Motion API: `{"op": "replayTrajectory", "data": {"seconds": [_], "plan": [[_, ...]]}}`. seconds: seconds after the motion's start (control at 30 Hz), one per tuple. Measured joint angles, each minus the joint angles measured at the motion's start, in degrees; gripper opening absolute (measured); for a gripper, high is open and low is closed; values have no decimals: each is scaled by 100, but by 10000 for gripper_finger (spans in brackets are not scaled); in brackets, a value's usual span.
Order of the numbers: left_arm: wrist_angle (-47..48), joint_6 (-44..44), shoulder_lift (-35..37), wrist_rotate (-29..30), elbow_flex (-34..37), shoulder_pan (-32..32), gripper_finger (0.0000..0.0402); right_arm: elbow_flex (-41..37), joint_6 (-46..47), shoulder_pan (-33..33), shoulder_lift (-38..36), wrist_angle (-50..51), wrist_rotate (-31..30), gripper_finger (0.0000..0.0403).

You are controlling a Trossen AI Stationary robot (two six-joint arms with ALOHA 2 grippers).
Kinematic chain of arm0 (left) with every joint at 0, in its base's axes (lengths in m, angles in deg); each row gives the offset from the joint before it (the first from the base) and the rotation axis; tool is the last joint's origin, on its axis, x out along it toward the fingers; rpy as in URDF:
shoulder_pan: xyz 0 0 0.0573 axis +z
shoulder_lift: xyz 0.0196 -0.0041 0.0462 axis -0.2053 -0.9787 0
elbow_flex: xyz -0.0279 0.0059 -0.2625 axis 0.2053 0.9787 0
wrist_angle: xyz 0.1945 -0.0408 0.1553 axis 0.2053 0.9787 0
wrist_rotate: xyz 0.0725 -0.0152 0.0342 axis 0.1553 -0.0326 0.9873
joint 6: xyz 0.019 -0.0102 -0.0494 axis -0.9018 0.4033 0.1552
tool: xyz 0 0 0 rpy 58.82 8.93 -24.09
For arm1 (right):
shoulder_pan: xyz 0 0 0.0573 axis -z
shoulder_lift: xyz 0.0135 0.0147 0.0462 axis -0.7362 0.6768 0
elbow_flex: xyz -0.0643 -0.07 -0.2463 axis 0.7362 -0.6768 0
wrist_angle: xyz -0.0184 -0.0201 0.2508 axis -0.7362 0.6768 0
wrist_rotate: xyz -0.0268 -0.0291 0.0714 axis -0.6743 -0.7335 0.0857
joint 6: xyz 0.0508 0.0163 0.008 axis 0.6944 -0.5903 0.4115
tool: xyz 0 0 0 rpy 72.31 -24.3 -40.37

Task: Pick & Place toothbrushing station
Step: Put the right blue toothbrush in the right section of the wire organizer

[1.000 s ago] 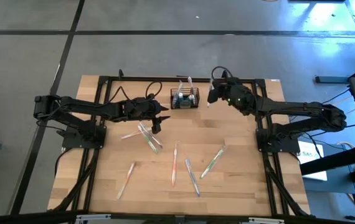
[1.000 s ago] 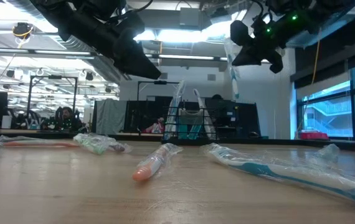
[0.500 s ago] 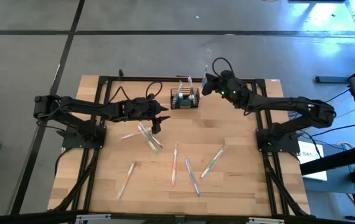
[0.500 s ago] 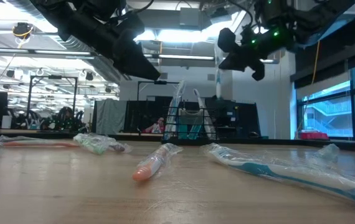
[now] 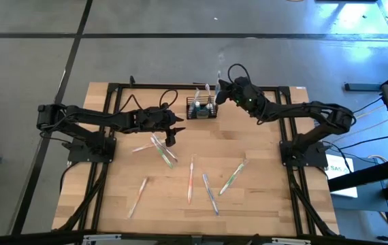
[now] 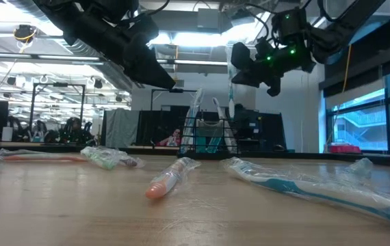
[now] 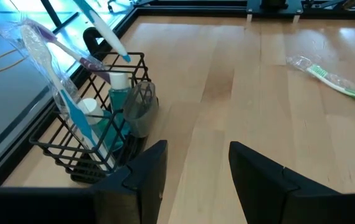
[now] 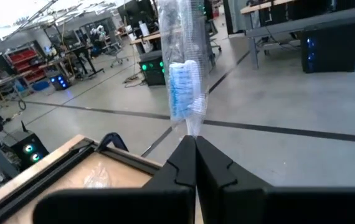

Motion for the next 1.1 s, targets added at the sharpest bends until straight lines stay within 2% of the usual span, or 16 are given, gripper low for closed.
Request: {"op": "replayTrajectory", "data": {"seconds": [0.27, 0.63, 0.83, 1.1], "plan": [[0, 0, 0, 0, 0, 0, 168, 0, -317, -34, 253, -55, 91, 0], [0, 0, 0, 1, 0, 0, 168, 0, -951, -423, 306, -61, 194, 0], [6, 21, 0, 0, 0, 0, 168, 0, -1011, -456, 313, 14, 127, 0], [160, 48, 2, 0, 0, 0, 168, 0, -1013, -456, 692, 3, 177, 0]]}}
